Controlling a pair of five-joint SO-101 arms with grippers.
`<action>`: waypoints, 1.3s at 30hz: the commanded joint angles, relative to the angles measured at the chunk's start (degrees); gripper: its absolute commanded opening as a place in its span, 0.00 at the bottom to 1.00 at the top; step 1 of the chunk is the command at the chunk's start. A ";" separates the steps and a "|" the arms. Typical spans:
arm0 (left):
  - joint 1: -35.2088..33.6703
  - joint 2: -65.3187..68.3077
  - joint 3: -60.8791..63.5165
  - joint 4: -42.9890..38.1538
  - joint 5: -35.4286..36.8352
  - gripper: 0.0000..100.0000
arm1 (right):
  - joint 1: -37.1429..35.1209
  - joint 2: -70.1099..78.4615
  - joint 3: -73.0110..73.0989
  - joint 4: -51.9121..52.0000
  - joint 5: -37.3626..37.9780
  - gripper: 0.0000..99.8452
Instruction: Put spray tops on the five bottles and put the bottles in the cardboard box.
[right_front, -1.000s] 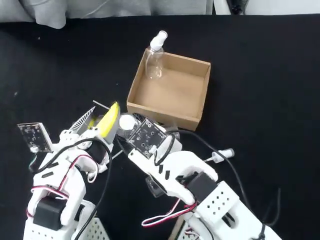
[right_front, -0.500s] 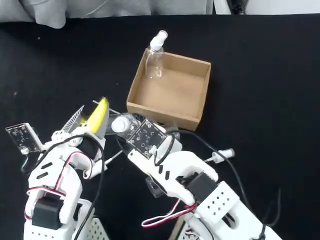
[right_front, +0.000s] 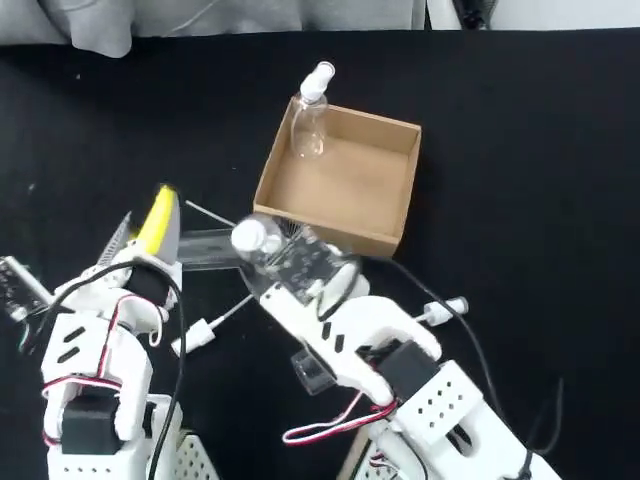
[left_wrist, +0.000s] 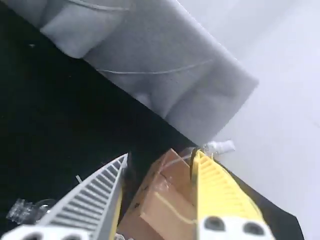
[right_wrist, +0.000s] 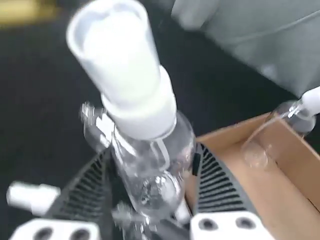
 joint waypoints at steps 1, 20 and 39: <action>-2.86 -0.44 -0.66 -3.34 1.58 0.19 | 2.81 0.40 -5.14 -0.26 -0.88 0.08; -8.31 -0.44 2.42 -3.96 1.41 0.19 | 9.49 0.48 -9.10 -0.79 -2.55 0.08; -8.40 -0.44 2.51 -3.96 1.14 0.19 | 12.04 3.12 -13.23 -4.13 -2.46 0.08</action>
